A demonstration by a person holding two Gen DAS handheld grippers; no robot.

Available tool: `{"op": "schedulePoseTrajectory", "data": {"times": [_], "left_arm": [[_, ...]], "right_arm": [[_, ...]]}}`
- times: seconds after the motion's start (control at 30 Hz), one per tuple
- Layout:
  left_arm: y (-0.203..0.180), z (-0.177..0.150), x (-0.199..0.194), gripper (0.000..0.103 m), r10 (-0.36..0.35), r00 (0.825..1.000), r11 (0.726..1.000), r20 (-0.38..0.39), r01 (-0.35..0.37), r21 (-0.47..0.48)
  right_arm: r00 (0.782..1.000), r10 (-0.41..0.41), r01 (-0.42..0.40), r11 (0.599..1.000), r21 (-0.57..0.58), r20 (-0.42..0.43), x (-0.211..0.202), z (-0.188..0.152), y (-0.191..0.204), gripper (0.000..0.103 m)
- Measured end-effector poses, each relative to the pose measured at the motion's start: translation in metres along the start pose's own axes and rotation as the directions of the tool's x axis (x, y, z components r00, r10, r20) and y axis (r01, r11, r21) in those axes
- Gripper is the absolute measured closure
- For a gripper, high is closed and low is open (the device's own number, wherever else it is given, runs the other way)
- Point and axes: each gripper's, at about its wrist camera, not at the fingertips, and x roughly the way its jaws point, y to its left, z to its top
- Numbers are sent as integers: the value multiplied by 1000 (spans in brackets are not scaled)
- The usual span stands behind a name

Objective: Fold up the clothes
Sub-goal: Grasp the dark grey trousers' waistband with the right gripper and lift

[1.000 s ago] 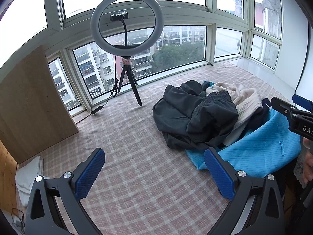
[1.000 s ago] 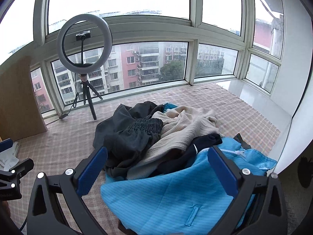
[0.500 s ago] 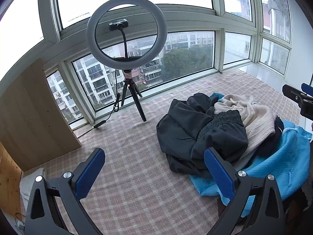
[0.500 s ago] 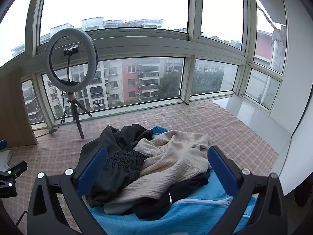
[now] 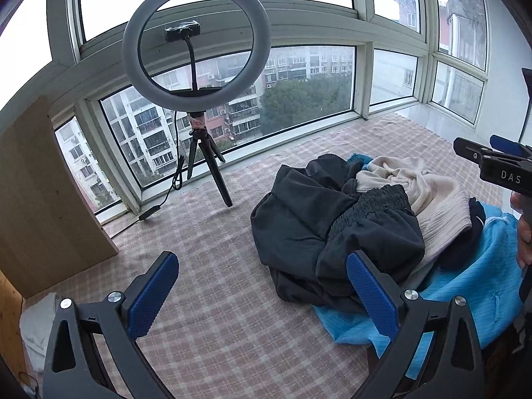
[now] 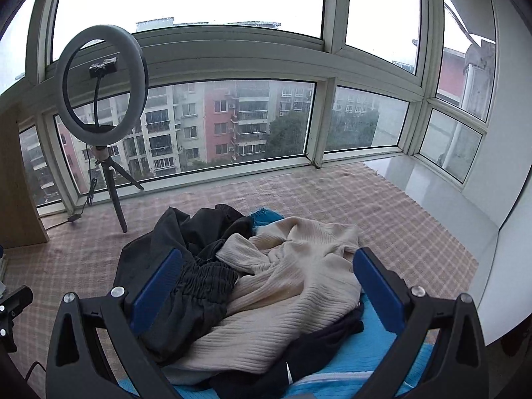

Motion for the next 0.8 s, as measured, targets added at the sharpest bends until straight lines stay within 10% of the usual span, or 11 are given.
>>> {"op": "schedulePoseTrajectory", "data": {"times": [0.57,0.8], "left_arm": [[25,-27,35,1,-4,992,998,-128,-4,-59],[25,-25,43,1,-23,990,998,-141,14,-62]], "right_arm": [[993,36,-8,970,243,-113,17,3,-153,0],[959,162,-100,961,259,-233,68,14,-141,0]]}}
